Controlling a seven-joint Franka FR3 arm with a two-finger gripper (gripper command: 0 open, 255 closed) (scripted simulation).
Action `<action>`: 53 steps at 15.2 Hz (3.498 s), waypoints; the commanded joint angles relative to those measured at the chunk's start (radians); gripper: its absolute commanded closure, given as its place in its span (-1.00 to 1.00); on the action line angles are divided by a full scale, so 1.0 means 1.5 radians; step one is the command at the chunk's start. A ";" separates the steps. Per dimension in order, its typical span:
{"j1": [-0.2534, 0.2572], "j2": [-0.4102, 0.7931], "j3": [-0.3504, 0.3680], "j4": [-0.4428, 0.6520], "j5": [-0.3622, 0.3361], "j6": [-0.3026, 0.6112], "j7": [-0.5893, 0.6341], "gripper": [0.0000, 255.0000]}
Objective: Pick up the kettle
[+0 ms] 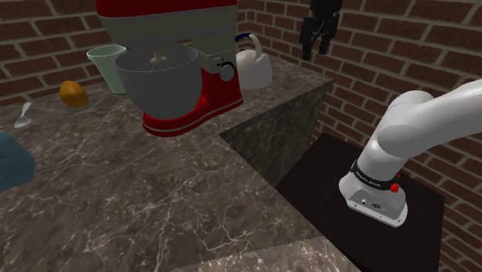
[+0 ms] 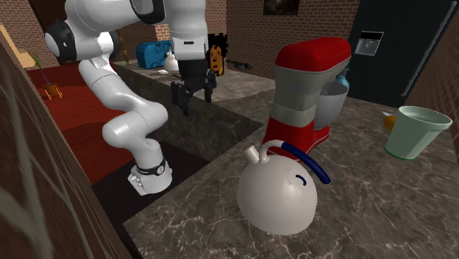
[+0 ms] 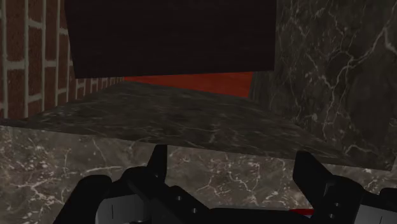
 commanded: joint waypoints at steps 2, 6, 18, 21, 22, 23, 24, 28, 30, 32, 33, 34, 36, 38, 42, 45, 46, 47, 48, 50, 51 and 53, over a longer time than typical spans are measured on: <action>-0.003 0.033 0.000 0.023 -0.002 0.003 0.003 -1.00; -0.014 0.164 0.000 0.122 -0.010 0.006 0.014 -1.00; -0.037 0.558 -0.009 0.523 -0.033 -0.085 0.057 -1.00; -0.037 0.572 -0.010 0.522 -0.034 -0.074 0.058 -1.00; -0.037 0.570 -0.010 0.510 -0.034 -0.064 0.057 -1.00; -0.037 0.568 -0.010 0.498 -0.034 -0.055 0.057 -1.00; -0.037 0.566 -0.010 0.487 -0.034 -0.045 0.056 -1.00; -0.037 0.561 -0.010 0.458 -0.034 -0.021 0.055 -1.00; -0.037 0.562 -0.010 0.459 -0.034 -0.021 0.055 1.00; -0.037 0.562 -0.010 0.459 -0.034 -0.021 0.055 1.00; -0.037 0.562 -0.010 0.459 -0.034 -0.021 0.055 1.00; -0.037 0.562 -0.010 0.459 -0.034 -0.021 0.055 1.00; -0.037 0.562 -0.010 0.459 -0.034 -0.021 0.055 1.00; -0.037 0.561 -0.010 0.458 -0.034 -0.021 0.055 1.00; -0.037 0.569 -0.010 0.503 -0.034 -0.059 0.057 1.00; -0.037 0.576 -0.010 0.540 -0.034 -0.088 0.058 1.00; -0.037 0.579 -0.010 0.553 -0.034 -0.098 0.059 1.00; -0.037 0.583 -0.010 0.567 -0.034 -0.108 0.059 1.00; -0.037 0.586 -0.010 0.580 -0.034 -0.119 0.060 1.00; -0.037 0.594 -0.010 0.609 -0.033 -0.139 0.061 1.00; -0.037 0.598 -0.010 0.624 -0.033 -0.150 0.062 1.00; -0.037 0.607 -0.010 0.655 -0.033 -0.172 0.063 1.00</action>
